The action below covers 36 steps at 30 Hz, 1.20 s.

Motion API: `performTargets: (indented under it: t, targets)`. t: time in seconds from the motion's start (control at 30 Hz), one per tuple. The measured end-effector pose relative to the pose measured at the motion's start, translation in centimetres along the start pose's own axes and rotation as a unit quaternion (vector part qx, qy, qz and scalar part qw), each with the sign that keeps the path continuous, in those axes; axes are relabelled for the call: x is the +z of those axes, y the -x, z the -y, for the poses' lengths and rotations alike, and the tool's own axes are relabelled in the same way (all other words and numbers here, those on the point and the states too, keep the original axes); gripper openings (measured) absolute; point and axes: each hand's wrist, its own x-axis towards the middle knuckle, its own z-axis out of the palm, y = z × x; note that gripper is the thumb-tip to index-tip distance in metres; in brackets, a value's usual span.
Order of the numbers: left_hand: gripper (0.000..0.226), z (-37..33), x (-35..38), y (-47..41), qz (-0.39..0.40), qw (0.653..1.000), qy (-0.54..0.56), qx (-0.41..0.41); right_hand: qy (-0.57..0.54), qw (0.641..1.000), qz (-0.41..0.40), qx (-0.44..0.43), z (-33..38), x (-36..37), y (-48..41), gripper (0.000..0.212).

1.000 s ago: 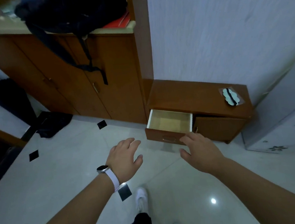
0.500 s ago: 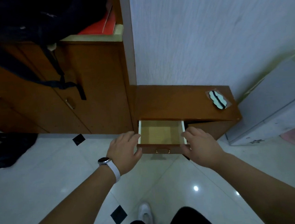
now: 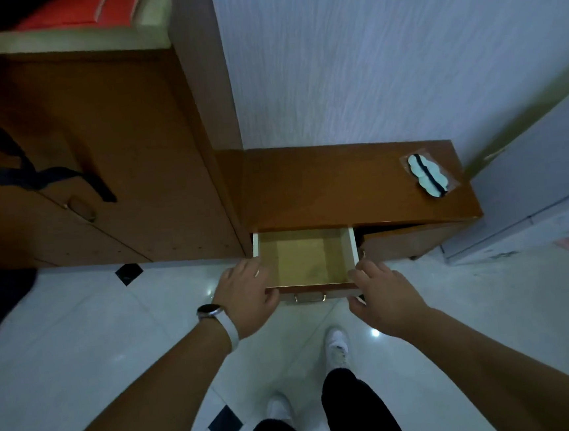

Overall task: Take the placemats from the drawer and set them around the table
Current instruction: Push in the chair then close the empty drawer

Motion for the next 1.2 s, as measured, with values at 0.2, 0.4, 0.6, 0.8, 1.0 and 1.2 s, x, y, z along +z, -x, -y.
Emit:
performTargets:
  t: [0.2, 0.4, 0.6, 0.8, 1.0, 1.2]
  targets:
    - [0.048, 2.0, 10.5, -5.4, -0.011, 1.0, -0.012, 0.023, 0.012, 1.0, 0.012, -0.009, -5.5, 9.5, -6.5, 0.046]
    - [0.053, 4.9, 21.5, -9.3, 0.004, 0.999, -0.029, 0.035, 0.028, 0.998, 0.001, -0.054, -8.7, 20.0, -11.8, 0.057]
    - [0.068, 8.1, 30.8, -11.2, 0.006, 0.996, -0.058, 0.06, 0.055, 0.993, -0.028, -0.1, -10.8, 28.0, -15.7, 0.07]
    - [0.07, 9.4, 34.2, -12.6, -0.055, 0.986, -0.103, 0.121, 0.069, 0.989, -0.09, -0.099, -12.4, 31.8, -17.4, 0.076]
    - [0.07, 9.9, 34.1, -13.6, -0.092, 0.979, -0.121, 0.136, 0.075, 0.983, -0.143, -0.088, -12.9, 32.0, -18.2, 0.081]
    - [0.077, 10.2, 33.3, -16.2, -0.107, 0.979, -0.139, 0.105, 0.085, 0.982, -0.162, -0.056, -13.1, 30.8, -20.5, 0.092]
